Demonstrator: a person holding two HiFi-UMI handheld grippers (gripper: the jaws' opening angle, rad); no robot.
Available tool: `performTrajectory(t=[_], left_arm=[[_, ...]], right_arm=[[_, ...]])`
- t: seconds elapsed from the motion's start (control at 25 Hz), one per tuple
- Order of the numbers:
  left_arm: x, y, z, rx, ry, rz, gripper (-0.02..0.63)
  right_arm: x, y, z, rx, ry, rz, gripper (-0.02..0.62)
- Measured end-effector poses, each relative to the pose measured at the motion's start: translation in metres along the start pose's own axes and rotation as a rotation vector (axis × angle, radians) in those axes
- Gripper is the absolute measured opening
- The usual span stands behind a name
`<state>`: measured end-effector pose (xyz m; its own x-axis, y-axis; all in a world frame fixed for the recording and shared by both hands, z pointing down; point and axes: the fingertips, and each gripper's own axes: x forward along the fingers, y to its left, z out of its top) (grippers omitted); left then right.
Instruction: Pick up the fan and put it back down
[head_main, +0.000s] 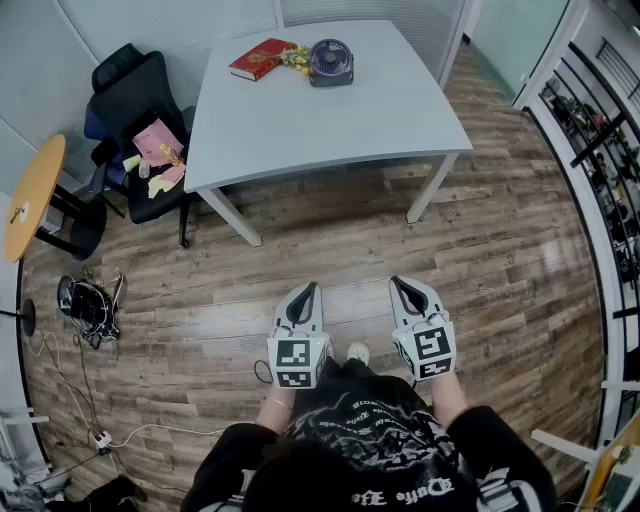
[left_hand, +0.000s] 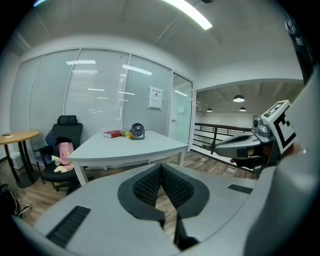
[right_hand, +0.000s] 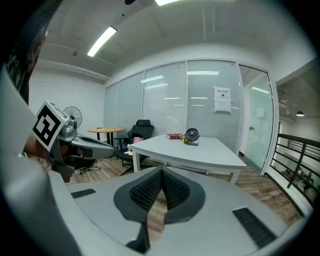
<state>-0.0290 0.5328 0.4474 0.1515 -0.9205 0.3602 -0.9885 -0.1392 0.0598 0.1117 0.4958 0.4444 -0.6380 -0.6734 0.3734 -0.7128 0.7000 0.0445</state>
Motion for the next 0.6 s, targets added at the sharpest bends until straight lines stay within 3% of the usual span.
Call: performTrajectory(t=[0.44,0.6], left_arm=[[-0.004,0.001,0.006,0.009,-0.049,-0.015,0.020],[-0.003,-0.004,0.008,-0.012,-0.062,-0.046,0.021]], right_arm=[[-0.009,-0.005,0.006,0.003,-0.032,-0.043,0.006],[-0.009,-0.012,0.002,0.051,-0.037,-0.054,0.009]])
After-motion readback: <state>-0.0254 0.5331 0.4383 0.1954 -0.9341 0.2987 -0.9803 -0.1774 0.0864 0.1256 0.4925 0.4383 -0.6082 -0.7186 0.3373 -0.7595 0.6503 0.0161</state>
